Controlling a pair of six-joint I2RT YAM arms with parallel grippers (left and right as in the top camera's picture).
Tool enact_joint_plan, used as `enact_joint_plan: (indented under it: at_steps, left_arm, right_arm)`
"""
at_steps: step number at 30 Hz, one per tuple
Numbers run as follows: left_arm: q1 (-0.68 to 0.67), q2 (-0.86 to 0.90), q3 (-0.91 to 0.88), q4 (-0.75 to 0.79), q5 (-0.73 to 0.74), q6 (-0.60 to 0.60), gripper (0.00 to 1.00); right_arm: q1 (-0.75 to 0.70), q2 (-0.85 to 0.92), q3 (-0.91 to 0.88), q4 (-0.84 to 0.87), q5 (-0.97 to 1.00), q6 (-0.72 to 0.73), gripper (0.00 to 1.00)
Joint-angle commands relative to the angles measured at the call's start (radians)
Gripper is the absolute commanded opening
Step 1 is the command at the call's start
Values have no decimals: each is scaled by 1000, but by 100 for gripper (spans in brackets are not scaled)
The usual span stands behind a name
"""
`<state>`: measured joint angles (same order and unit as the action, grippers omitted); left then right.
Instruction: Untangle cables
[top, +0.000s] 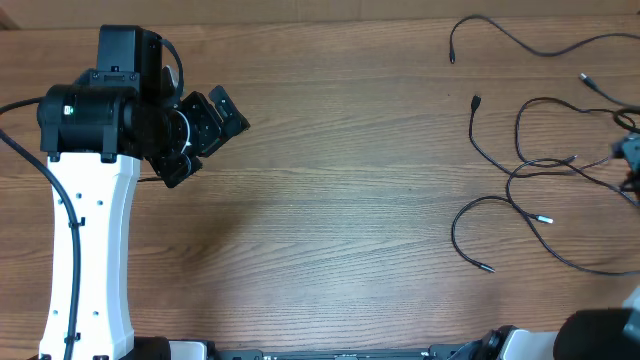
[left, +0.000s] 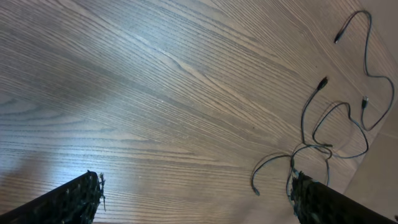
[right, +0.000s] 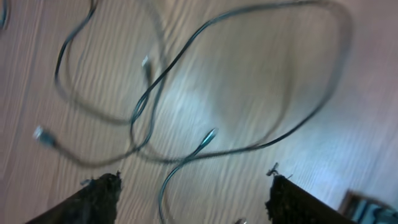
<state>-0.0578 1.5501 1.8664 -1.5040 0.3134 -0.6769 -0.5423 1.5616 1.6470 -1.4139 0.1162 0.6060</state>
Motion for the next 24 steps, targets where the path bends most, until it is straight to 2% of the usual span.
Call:
enact_joint_plan:
  at_steps: [1, 13, 20, 24]
  left_arm:
    - [-2, -26, 16, 1, -10, 19, 100]
    - [-2, -25, 16, 17, -10, 19, 100]
    - [-2, -23, 16, 9, -10, 19, 100]
    - [-2, -23, 16, 8, -10, 19, 100]
  right_arm:
    - [25, 44, 1, 8, -117, -85, 80]
    - [63, 264, 1, 67, -188, -117, 76]
    - [103, 334, -2, 105, -177, -106, 75]
    - [110, 372, -5, 126, -146, -106, 67]
